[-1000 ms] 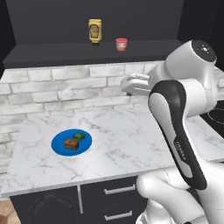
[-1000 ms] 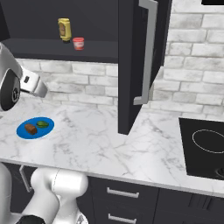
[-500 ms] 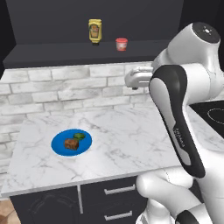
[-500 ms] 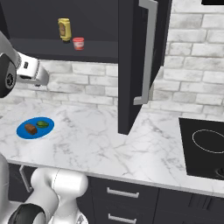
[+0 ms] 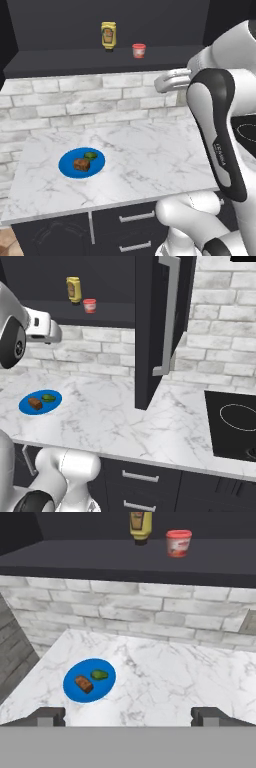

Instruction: Pick the avocado and bread from the counter and place them on the plate. Then pick the jam from the cabinet and place it next to the plate. Lastly close the cabinet door.

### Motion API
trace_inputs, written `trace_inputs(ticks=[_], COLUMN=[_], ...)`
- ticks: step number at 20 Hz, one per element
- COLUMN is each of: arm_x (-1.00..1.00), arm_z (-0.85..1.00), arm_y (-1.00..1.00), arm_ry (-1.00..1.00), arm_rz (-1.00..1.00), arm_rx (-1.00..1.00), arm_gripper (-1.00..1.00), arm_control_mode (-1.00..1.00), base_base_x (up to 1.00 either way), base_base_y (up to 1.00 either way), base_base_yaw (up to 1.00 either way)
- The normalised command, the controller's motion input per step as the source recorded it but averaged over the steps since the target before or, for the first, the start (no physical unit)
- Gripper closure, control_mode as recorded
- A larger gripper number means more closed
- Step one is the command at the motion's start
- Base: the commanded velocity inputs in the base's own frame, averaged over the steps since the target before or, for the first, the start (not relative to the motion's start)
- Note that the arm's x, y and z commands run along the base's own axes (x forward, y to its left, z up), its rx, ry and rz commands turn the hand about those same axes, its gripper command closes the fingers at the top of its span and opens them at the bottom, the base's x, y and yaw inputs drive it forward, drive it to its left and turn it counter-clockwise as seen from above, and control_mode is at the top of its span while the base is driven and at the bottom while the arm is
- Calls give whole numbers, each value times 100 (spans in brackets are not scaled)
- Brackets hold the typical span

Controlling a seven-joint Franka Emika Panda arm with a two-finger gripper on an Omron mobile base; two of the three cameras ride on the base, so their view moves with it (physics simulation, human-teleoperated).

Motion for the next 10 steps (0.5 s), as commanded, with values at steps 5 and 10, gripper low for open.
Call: trace_inputs(ticks=[5,10], arm_x=[1,2], arm_z=[31,28], arm_y=[-10,-6], arm_ry=[-3,0], arm_rz=[4,0], arm_rx=[0,0], arm_gripper=[-100,-100], arm_control_mode=[-100,-100], base_base_x=[0,0], base_base_y=[0,0], base_base_yaw=[0,0])
